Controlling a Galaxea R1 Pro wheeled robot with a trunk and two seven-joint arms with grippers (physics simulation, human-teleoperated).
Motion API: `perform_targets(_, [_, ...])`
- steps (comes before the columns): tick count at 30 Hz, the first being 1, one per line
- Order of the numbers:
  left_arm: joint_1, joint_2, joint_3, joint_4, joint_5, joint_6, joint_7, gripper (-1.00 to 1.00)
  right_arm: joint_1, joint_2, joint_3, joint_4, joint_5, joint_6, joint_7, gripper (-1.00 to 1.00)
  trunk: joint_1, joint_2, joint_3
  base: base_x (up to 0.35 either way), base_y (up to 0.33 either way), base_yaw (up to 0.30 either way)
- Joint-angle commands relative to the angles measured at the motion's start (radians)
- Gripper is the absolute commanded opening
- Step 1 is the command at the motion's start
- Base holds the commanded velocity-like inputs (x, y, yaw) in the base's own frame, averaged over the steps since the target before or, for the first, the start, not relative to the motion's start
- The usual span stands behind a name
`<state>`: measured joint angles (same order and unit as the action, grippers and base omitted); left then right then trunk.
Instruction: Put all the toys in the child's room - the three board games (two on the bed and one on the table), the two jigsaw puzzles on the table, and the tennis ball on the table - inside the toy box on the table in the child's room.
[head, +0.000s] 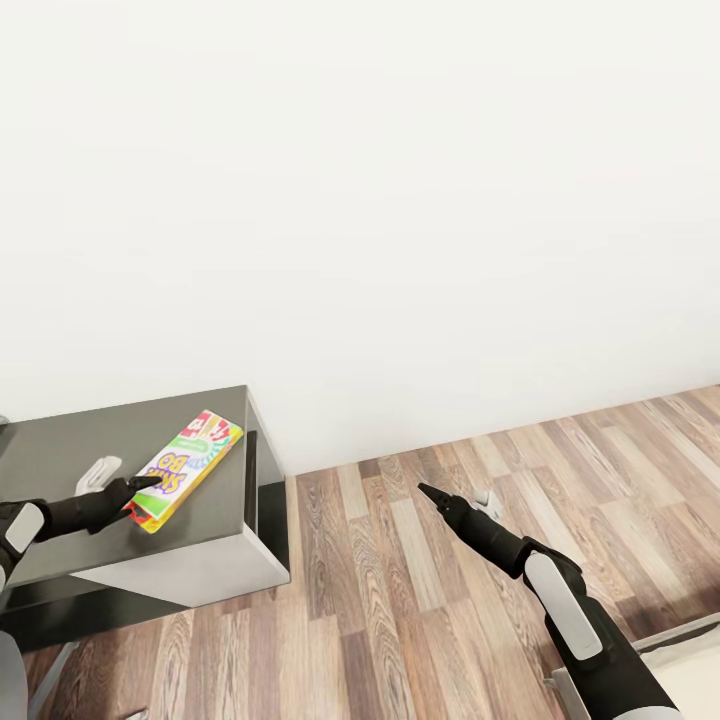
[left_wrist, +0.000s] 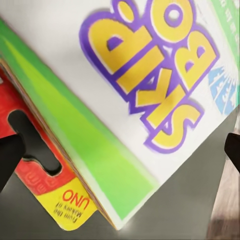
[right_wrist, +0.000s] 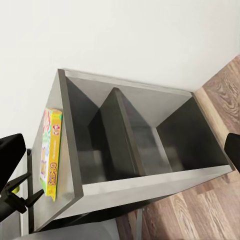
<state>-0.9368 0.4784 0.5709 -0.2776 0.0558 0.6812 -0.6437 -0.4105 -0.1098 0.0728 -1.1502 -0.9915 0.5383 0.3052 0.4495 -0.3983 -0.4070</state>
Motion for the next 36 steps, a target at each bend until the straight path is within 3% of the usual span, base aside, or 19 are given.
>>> perform_targets(1, [-0.001, 0.000, 0.003, 0.000, 0.006, 0.006, -0.001, 1.00, 0.000, -0.001, 0.001, 0.000, -0.004, 0.003, 0.000, 1.00, 0.001, -0.002, -0.002, 0.000, 0.000, 0.000])
perform_targets(12, [0.000, 0.000, 0.001, 0.000, 0.006, -0.006, -0.008, 1.00, 0.000, -0.001, 0.001, 0.000, -0.004, 0.003, 0.000, 1.00, 0.001, -0.002, -0.002, 0.000, 0.000, 0.000])
perform_targets(22, [0.003, 0.000, 0.000, 0.000, 0.004, -0.006, -0.077, 1.00, 0.000, -0.001, 0.001, 0.000, -0.004, 0.003, 0.000, 1.00, 0.001, -0.002, -0.002, 0.000, 0.000, 0.000])
perform_targets(36, [0.007, -0.001, -0.018, -0.003, 0.006, -0.027, -0.083, 1.00, 0.000, -0.001, 0.001, 0.000, -0.004, 0.003, 0.000, 1.00, 0.001, -0.002, -0.002, 0.000, 0.000, 0.000])
